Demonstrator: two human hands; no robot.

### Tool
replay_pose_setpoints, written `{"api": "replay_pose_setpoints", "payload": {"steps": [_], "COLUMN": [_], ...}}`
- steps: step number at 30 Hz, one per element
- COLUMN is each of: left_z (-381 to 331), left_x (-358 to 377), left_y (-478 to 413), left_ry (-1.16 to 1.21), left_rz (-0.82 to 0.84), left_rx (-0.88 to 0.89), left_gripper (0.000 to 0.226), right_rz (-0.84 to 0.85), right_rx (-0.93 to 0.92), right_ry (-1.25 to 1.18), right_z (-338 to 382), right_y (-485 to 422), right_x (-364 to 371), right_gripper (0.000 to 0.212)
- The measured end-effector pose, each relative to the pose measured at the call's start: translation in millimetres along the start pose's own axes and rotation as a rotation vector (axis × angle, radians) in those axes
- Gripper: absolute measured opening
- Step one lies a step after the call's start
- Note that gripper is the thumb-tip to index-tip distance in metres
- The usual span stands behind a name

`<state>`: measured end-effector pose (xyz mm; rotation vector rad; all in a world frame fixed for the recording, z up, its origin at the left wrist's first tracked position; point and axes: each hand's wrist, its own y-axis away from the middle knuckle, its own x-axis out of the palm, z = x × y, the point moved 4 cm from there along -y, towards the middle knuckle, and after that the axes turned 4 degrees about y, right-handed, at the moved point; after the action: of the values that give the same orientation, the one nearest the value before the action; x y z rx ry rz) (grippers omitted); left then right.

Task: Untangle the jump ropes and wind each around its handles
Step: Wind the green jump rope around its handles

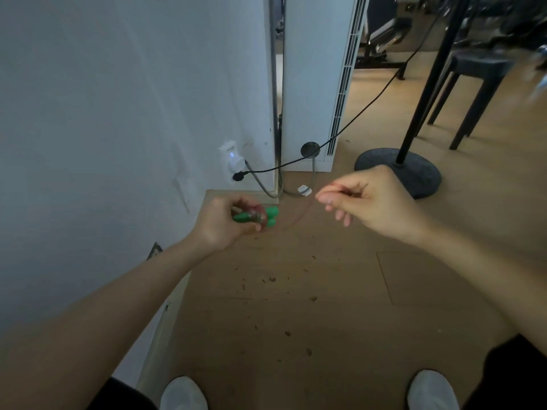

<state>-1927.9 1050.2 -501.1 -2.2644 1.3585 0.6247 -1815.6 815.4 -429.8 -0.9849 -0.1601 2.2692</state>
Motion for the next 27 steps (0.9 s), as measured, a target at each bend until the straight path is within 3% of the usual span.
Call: {"api": "replay_pose_setpoints", "payload": {"steps": [3,8,16,22,25,27], "left_z": [-4.5,-16.7,-51.9,-53.2,-44.2,-38.4], "left_x": [16.9,43.7,50.5,46.5,47.2,47.4], "left_y": [5.5,20.0,45.5,50.9,46.9,42.4], "left_ry": [-0.129,-0.223,-0.053,0.037,0.021,0.034], "left_rz": [0.139,0.404,0.57,0.612,0.598,0.557], "left_rx": [0.069,0.205,0.32,0.27,0.223,0.146], "left_gripper": [0.044,0.045,0.037,0.043,0.046,0.037], "right_rz": [-0.035,-0.031,-0.069,-0.04,-0.036,-0.049], "right_rx": [0.041,0.057,0.28,0.557,0.545,0.475], "right_ry": [-0.12,-0.093,-0.097,-0.658,-0.95,-0.992], "right_z": [-2.1,-10.0,-39.6,-50.5,-36.9,-25.4], "right_y": [-5.6,-10.1,-19.1,-23.5,-25.4,-24.5], "right_x": [-5.4,-8.8,-23.9,-18.4,-19.0,-21.7], "right_gripper": [0.014,0.009,0.015,0.026,0.024,0.022]}}
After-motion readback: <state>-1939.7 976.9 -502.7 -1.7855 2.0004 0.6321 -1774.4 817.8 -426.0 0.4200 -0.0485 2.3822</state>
